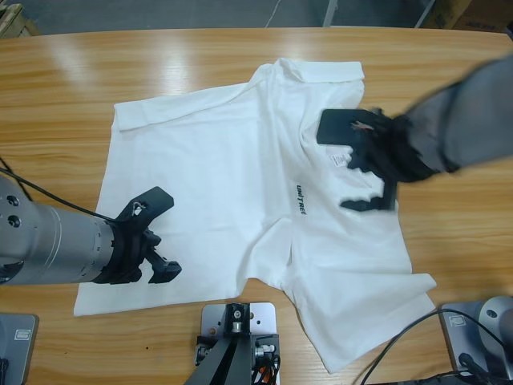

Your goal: Fold clothes

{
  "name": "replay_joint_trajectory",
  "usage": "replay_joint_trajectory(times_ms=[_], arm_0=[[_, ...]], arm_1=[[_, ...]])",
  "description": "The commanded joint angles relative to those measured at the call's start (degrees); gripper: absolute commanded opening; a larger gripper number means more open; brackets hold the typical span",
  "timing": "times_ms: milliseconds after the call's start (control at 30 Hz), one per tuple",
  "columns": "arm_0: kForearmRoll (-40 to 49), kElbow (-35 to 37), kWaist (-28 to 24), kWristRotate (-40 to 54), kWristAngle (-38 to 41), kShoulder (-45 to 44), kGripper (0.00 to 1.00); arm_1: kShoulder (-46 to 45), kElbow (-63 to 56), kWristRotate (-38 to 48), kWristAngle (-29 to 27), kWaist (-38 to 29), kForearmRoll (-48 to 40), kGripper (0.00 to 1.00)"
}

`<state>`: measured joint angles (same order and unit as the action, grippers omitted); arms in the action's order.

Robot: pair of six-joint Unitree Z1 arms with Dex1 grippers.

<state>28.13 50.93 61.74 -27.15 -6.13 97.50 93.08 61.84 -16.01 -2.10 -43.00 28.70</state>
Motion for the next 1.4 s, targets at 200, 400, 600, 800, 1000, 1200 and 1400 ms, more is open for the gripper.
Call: replay_joint_trajectory(times_ms=[200,400,600,800,1000,1200,1400], arm_0=[[-5.2,-2.0,-5.2,1.9,0.3,2.7,0.803],[-5.5,-2.0,-5.2,1.9,0.9,4.0,0.803],[-6.5,-1.9,-5.2,1.8,1.4,4.5,0.802],[-6.5,-2.5,-5.2,1.8,1.4,4.3,0.800],[-6.5,-2.9,-5.2,1.8,1.4,4.0,0.798],[-6.5,-3.2,-5.2,1.3,1.3,3.6,0.798],[-2.2,-5.7,-7.5,-7.1,1.5,-6.6,0.584]], arm_1=[[23.4,6.0,-17.8,12.8,22.8,-1.6,0.904],[25.8,5.9,-21.2,14.9,23.3,-2.5,0.913],[27.3,3.9,-21.9,9.4,25.0,-4.1,0.913],[28.6,4.3,-18.6,1.6,31.7,-3.9,0.913],[29.8,4.9,-17.9,-1.9,34.1,-2.6,0.918],[19.3,5.0,-13.2,1.0,33.5,-2.1,1.000],[-1.1,7.3,18.2,-2.3,28.6,16.1,1.000]])
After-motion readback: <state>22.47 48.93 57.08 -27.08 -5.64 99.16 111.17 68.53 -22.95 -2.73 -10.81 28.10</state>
